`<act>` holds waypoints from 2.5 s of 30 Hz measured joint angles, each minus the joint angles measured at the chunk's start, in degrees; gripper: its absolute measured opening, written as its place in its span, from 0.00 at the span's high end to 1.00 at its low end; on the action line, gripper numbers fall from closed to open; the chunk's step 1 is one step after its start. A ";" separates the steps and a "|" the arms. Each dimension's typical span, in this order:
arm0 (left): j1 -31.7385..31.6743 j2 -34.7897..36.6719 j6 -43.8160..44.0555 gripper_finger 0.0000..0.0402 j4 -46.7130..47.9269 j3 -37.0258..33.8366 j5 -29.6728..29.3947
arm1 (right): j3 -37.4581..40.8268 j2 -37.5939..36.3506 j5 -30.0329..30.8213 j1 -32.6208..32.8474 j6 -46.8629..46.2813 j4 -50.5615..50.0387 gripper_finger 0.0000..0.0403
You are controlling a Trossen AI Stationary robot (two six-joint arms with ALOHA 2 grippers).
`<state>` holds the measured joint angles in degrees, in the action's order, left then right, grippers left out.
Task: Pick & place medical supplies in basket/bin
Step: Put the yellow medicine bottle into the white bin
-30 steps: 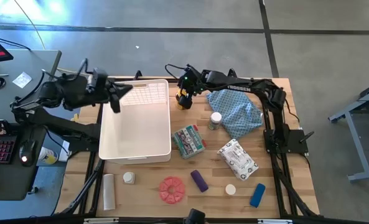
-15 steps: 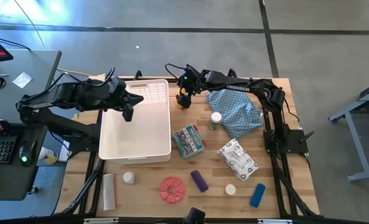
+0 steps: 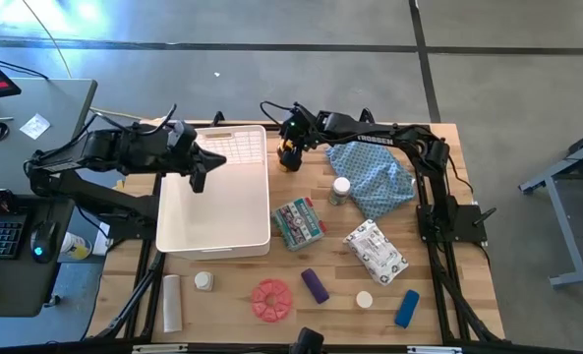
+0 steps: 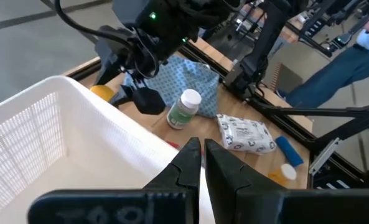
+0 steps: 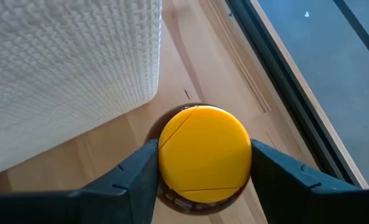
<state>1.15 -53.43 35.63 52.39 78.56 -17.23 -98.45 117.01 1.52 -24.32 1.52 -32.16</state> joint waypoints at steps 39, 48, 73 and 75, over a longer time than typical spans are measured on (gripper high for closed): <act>-0.02 3.62 -5.35 0.86 -7.71 0.04 -11.43 | -8.35 -24.93 14.65 9.11 -7.58 2.76 0.48; -0.04 7.61 -13.03 0.86 -16.96 0.07 -16.82 | -31.33 -10.08 12.89 11.93 -4.64 -4.42 0.48; -0.02 2.68 -0.61 0.86 2.67 0.04 -14.34 | -32.59 11.03 0.05 16.26 4.95 -2.30 0.48; -0.02 1.79 -0.52 0.86 2.64 0.04 -12.68 | -32.59 11.98 -1.17 16.24 4.96 -2.21 0.48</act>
<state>1.13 -51.64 35.11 55.02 78.61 -29.91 -131.04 128.99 0.35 -8.08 6.48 -34.37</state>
